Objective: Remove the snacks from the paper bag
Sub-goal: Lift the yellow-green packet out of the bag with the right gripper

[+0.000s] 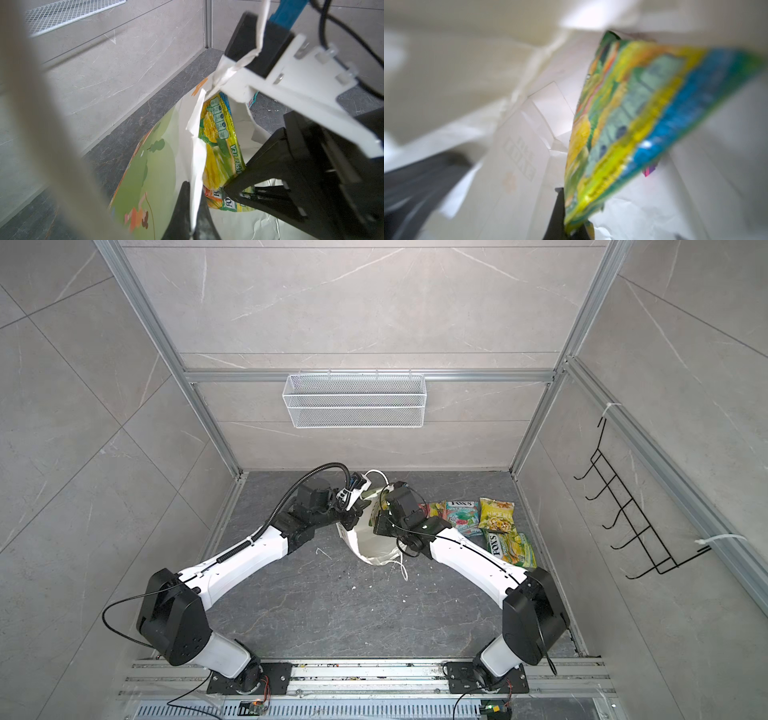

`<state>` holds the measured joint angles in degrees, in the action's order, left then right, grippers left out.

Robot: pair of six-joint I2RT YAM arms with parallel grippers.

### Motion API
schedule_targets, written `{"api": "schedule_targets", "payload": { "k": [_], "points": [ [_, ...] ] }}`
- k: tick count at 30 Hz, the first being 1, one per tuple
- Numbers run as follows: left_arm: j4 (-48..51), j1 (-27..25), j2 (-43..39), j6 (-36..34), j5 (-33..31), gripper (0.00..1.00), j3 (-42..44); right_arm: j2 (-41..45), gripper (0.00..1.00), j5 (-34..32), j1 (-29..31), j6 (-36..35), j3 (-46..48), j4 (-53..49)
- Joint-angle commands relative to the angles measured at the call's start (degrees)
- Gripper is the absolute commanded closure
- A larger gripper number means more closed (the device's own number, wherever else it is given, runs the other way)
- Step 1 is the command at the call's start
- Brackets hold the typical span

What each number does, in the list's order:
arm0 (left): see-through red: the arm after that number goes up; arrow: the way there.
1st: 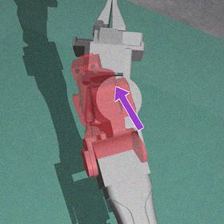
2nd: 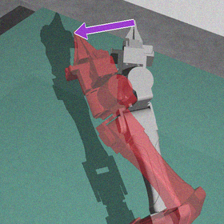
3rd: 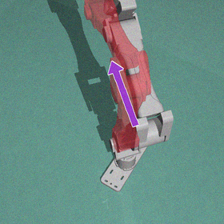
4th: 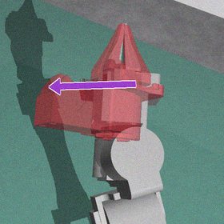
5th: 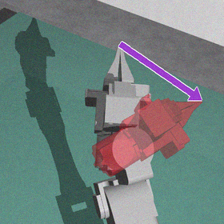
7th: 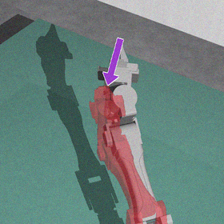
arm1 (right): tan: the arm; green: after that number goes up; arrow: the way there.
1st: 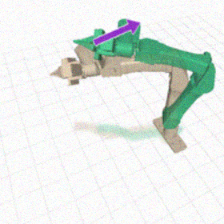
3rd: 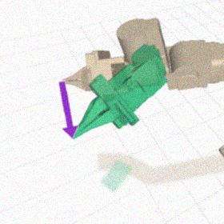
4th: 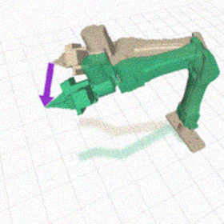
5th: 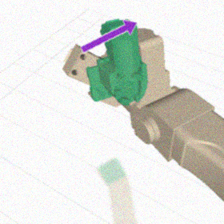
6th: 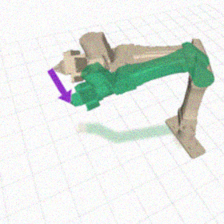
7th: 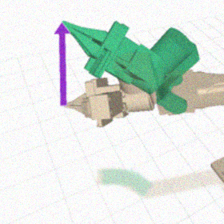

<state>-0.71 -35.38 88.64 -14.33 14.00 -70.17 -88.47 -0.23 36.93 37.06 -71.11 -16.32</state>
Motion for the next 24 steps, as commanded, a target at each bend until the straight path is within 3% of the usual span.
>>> {"api": "schedule_targets", "payload": {
  "k": [1,7,14,18,24],
  "points": [
    [-1.50,-0.13,-0.56,0.53,0.87,1.00,-0.84,3.74,1.00,0.96,-0.36,-2.38,-3.09,0.71],
    [-1.60,-0.13,-0.92,0.95,0.94,1.00,-0.67,6.52,1.00,3.58,-0.35,-3.54,-4.27,-2.89],
    [-1.69,-0.13,-1.29,1.75,-0.94,1.00,-0.57,12.92,1.00,9.58,-0.31,-8.60,-0.05,-2.72],
    [-1.75,-0.13,-1.02,1.67,-2.21,1.00,-0.71,16.00,1.00,14.72,-0.32,-14.11,-0.57,-7.52],
    [-2.45,-0.13,-1.71,1.94,-3.55,1.00,-0.33,22.68,1.00,13.68,-0.32,-20.92,-0.45,-16.19]
  ]
}}
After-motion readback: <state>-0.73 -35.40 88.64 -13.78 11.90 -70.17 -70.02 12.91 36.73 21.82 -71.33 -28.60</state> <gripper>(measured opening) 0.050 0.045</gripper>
